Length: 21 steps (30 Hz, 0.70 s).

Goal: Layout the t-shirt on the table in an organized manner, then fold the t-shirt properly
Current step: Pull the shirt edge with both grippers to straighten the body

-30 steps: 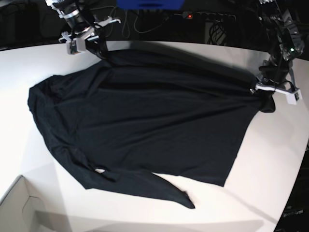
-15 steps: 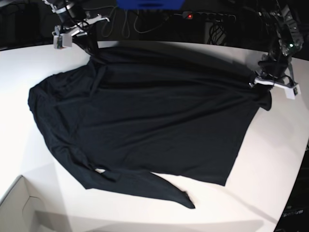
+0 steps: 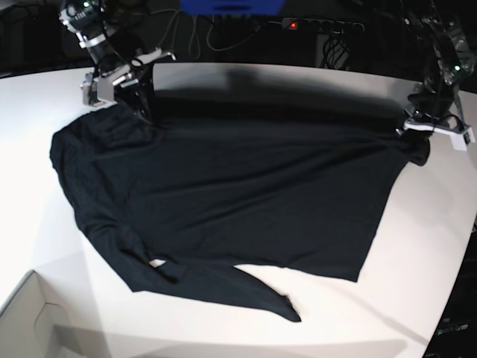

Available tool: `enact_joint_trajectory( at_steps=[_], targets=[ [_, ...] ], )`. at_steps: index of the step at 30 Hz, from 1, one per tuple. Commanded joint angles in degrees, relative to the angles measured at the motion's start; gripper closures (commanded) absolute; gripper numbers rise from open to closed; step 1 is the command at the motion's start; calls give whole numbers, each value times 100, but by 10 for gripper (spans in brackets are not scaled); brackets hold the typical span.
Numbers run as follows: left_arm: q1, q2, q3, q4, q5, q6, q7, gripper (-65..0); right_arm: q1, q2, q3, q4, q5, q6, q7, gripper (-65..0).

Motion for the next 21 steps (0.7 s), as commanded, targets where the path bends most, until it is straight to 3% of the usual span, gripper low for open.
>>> enact_joint_trajectory(
  at_steps=[1,12,21],
  targets=[
    [-123,-81,-23,100,-22,16,-123,0,83,5,12,92,122,41,146,0],
    [-659,-54,-6,64,-22,16,-123,0,628,32,12,-277,113,41,146,0],
    [-1116,-81,346,-278,49,16,-123,0,1076,348,29,-884,113,41,146,0]
  ],
)
